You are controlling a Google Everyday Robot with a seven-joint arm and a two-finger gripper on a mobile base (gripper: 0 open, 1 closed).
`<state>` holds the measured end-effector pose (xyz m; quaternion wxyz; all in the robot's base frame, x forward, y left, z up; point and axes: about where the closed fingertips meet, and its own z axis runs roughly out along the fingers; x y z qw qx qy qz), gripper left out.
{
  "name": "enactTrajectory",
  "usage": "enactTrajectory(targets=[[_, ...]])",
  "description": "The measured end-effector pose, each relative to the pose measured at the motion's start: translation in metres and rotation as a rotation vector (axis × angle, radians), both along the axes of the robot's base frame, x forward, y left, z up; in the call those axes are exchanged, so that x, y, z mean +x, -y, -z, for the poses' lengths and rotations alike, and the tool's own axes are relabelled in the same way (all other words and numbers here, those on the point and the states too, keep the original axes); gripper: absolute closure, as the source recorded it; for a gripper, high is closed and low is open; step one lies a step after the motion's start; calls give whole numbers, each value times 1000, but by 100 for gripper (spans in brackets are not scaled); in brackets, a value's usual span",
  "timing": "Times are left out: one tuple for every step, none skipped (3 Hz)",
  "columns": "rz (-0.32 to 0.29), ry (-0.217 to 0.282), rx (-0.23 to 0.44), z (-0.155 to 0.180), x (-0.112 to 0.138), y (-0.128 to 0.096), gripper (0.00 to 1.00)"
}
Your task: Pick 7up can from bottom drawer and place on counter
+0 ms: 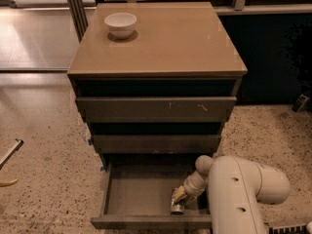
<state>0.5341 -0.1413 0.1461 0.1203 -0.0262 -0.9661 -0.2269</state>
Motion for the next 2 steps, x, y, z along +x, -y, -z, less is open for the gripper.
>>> enactTrajectory(targets=[[-2, -16, -9, 2, -2, -1, 67], [-2, -16, -9, -2, -2, -1, 44]])
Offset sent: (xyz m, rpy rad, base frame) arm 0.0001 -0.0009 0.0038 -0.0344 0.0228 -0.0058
